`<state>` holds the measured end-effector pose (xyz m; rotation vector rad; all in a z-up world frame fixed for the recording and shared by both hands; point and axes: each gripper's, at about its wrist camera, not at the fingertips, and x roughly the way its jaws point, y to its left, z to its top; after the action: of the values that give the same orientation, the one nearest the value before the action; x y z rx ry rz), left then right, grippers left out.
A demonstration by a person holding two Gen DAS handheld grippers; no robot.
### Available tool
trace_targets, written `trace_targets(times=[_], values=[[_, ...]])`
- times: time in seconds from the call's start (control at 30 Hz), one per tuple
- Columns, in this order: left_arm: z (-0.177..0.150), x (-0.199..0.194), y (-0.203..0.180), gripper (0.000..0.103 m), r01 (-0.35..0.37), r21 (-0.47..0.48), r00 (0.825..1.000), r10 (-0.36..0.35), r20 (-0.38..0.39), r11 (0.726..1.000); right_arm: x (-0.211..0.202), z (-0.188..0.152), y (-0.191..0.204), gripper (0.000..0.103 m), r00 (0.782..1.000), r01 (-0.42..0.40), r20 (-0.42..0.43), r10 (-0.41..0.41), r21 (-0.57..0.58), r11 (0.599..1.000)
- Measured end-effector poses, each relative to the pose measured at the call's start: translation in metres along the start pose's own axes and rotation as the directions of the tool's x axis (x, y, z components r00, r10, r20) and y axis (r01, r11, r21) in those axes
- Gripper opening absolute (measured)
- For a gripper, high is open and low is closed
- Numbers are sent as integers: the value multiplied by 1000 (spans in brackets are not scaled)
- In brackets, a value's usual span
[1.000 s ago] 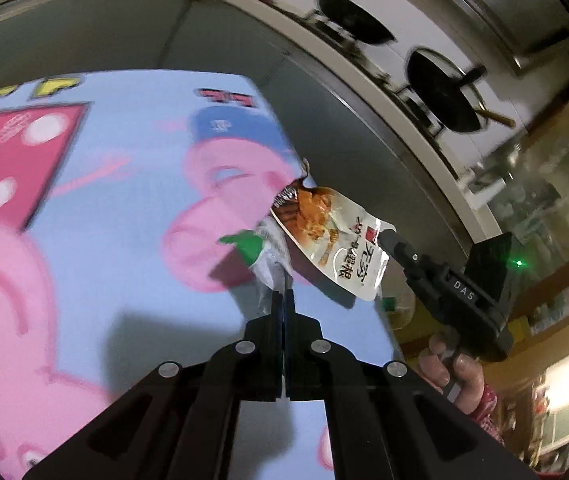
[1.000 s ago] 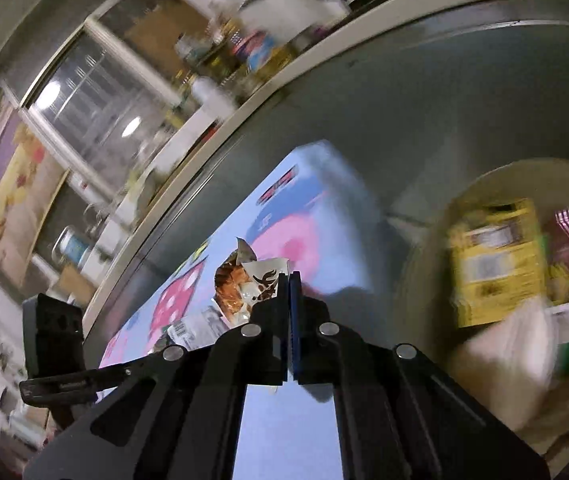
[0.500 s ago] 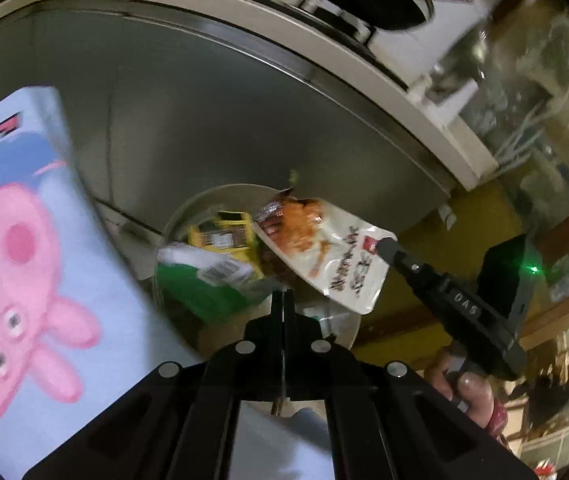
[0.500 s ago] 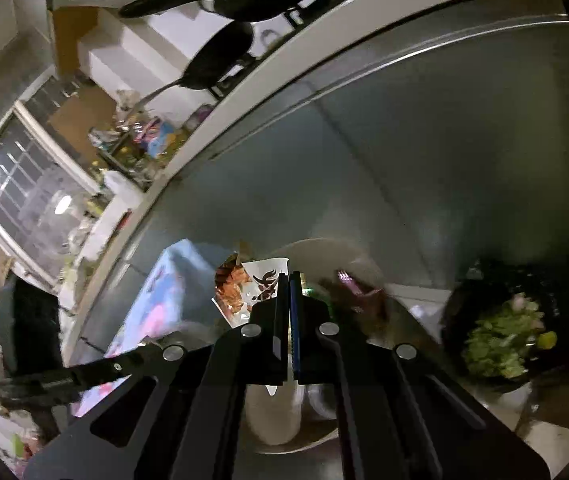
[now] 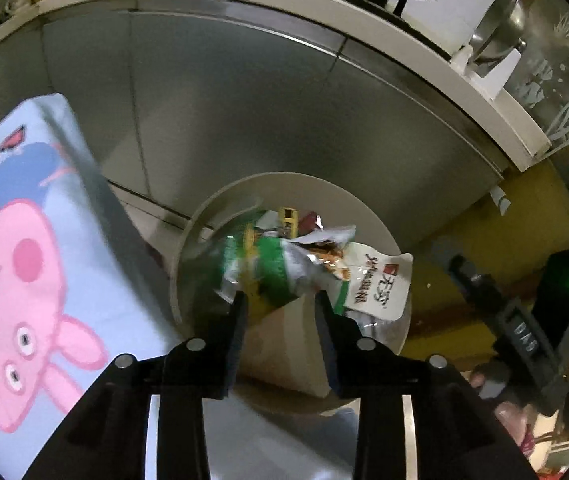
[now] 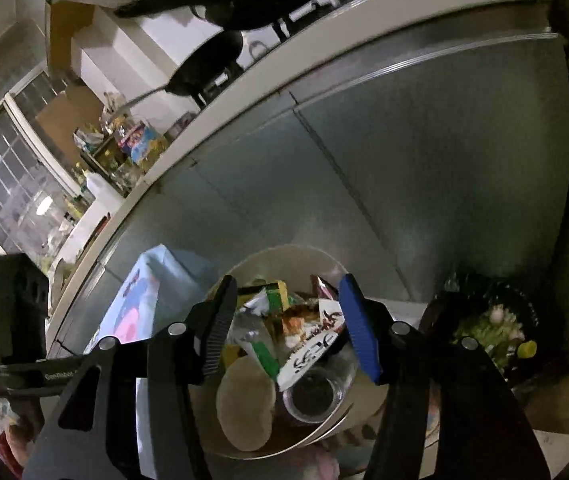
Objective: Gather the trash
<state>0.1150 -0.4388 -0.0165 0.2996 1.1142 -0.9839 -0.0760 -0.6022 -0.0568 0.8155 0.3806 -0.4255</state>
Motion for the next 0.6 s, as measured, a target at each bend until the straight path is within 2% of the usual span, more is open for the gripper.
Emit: trace_targets(times=[0.2,0.23,0.37,0.53,0.6], values=[[-29,-46,14,36,-67,1,993,67,100,998,-35,-12,29,53,998,-40,50,41,-26,999],[-35,-53,16,40,-76,-5,991,76,114,997,-39,-17,34,53,998,-46,48,48,-29,999],[-63,-84,27,76,-125,-19,973,126,194,992,-58,-53,60,53,998,-68,7,68,-56,996],[-95,-123,46,84,-165,-62,946,175,273,984,-73,-92,87,54,997,-64,-45,61,-88,994],[-108,-138,54,94,-173,-96,930,195,312,980,-80,-108,97,62,998,-35,-52,29,-107,994]])
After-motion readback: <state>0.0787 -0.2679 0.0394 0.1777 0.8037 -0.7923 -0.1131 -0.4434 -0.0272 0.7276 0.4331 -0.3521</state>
